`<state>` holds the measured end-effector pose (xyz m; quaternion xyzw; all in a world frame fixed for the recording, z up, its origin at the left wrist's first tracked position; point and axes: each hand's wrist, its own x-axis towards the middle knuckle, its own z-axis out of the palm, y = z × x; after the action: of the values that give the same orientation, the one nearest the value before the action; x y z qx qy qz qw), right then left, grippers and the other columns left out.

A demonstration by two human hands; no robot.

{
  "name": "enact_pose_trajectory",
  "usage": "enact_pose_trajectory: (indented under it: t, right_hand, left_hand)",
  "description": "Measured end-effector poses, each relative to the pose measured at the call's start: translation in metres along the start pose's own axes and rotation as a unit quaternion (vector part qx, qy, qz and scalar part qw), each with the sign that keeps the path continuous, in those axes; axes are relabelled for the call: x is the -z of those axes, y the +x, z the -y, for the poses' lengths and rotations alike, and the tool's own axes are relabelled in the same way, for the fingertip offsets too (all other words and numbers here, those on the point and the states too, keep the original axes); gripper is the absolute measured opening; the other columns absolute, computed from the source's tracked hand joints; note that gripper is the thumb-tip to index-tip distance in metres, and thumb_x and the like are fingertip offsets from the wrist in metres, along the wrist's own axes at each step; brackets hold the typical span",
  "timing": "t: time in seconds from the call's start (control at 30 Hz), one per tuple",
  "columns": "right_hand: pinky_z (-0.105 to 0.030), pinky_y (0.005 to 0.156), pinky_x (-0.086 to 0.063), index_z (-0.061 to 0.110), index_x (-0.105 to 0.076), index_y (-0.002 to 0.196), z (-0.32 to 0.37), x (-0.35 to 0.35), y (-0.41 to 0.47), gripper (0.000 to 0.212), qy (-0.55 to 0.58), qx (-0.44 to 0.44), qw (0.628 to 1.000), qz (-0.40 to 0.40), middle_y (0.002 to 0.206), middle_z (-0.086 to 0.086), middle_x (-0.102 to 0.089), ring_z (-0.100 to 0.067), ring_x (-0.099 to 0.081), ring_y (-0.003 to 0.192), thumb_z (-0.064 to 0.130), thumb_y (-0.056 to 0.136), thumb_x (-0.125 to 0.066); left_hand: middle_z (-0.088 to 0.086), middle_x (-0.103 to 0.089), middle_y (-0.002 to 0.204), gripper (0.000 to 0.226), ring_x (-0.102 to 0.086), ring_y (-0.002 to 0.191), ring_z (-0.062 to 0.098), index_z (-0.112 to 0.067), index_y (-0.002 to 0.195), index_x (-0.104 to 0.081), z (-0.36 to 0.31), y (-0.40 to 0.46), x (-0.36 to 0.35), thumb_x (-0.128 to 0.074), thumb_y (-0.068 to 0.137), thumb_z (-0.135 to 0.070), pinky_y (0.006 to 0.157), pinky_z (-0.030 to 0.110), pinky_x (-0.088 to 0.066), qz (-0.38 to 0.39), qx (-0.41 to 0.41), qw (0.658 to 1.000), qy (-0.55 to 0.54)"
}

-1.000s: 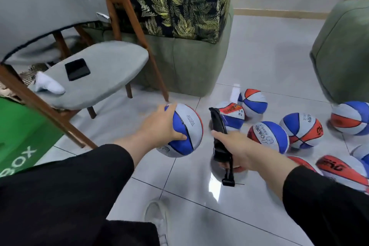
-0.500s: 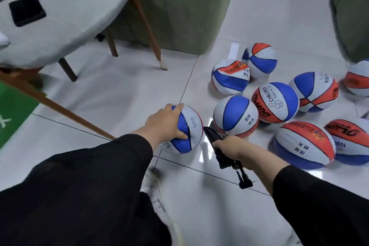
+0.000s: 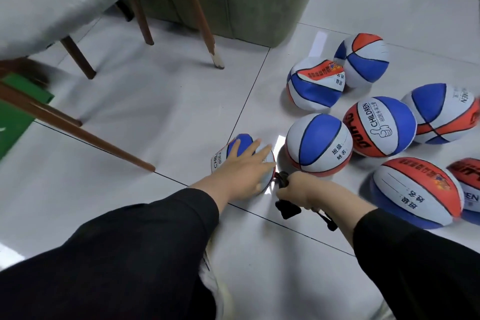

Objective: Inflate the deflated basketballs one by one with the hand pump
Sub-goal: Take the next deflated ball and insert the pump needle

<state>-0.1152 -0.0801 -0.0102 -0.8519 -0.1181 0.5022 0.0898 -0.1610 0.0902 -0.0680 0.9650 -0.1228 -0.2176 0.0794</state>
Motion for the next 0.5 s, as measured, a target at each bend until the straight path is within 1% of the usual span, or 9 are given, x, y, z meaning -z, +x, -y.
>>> enact_pose_trajectory:
  t: [0.07,0.13,0.17,0.23,0.27,0.33,0.43,0.5]
  right_hand:
    - [-0.025,0.047,-0.035,0.007,-0.054,0.092,0.003,0.004,0.002,0.019,-0.044,0.008,0.999,-0.005,0.069,-0.004,-0.048,-0.017,-0.043,0.055,0.024,0.099,-0.051]
    - [-0.026,0.049,-0.037,0.006,-0.055,0.096,0.001,0.006,0.006,0.020,-0.058,0.003,0.998,-0.001,0.072,-0.006,-0.051,-0.019,-0.045,0.057,0.026,0.098,-0.052]
    - [-0.027,0.050,-0.039,0.006,-0.056,0.095,-0.001,0.006,0.008,0.022,-0.053,-0.003,0.999,0.002,0.073,-0.008,-0.052,-0.021,-0.047,0.057,0.028,0.098,-0.053]
    - [-0.027,0.049,-0.040,0.007,-0.055,0.088,-0.005,0.007,0.012,0.024,-0.038,-0.013,0.999,0.007,0.072,-0.009,-0.053,-0.023,-0.048,0.057,0.029,0.096,-0.055]
    - [-0.027,0.050,-0.040,0.007,-0.056,0.087,-0.007,0.007,0.014,0.024,-0.033,-0.015,0.999,0.005,0.071,-0.009,-0.053,-0.023,-0.048,0.056,0.030,0.095,-0.055]
    - [-0.029,0.054,-0.045,0.006,-0.058,0.088,-0.008,0.008,0.015,0.026,-0.019,-0.015,1.000,0.003,0.072,-0.009,-0.055,-0.025,-0.051,0.058,0.032,0.095,-0.057]
    - [-0.034,0.063,-0.052,0.002,-0.066,0.098,-0.012,0.010,0.019,0.036,0.047,-0.004,0.999,-0.008,0.077,-0.010,-0.067,-0.027,-0.056,0.059,0.037,0.096,-0.057]
    - [-0.037,0.067,-0.054,-0.001,-0.068,0.100,-0.013,0.014,0.021,0.033,0.077,0.011,0.997,-0.019,0.086,-0.014,-0.073,-0.028,-0.057,0.063,0.028,0.098,-0.051]
  left_hand:
    - [-0.001,-0.015,0.172,0.059,0.006,0.159,0.027,-0.033,0.158,-0.034,-0.004,0.001,-0.006,-0.053,0.102,-0.035,0.122,0.065,0.007,-0.012,-0.015,1.000,-0.010]
    - [-0.003,-0.019,0.171,0.058,0.007,0.160,0.027,-0.037,0.160,-0.032,-0.008,0.004,-0.008,-0.049,0.105,-0.045,0.121,0.065,0.010,-0.004,-0.024,1.000,-0.006]
    - [-0.002,-0.019,0.171,0.053,0.006,0.160,0.028,-0.039,0.157,-0.037,-0.010,0.007,-0.008,-0.047,0.106,-0.047,0.120,0.065,0.012,0.000,-0.030,1.000,0.002]
    - [0.000,-0.021,0.171,0.042,0.004,0.159,0.029,-0.040,0.149,-0.050,-0.015,0.011,-0.009,-0.046,0.108,-0.044,0.119,0.065,0.014,-0.007,-0.033,0.999,0.009]
    - [0.001,-0.021,0.171,0.039,0.003,0.159,0.029,-0.041,0.146,-0.053,-0.017,0.013,-0.010,-0.047,0.108,-0.041,0.119,0.064,0.014,-0.013,-0.025,1.000,0.003]
    - [0.002,-0.021,0.171,0.038,0.002,0.159,0.029,-0.041,0.146,-0.054,-0.020,0.017,-0.009,-0.048,0.108,-0.038,0.119,0.064,0.015,-0.015,-0.005,1.000,-0.008]
    - [0.001,-0.021,0.171,0.043,0.003,0.159,0.029,-0.043,0.150,-0.049,-0.022,0.021,-0.005,-0.046,0.107,-0.042,0.120,0.065,0.013,-0.007,0.003,1.000,-0.007]
    - [0.001,-0.022,0.171,0.043,0.002,0.160,0.028,-0.043,0.150,-0.048,-0.023,0.023,-0.002,-0.046,0.108,-0.043,0.121,0.065,0.013,-0.005,0.007,1.000,-0.020]
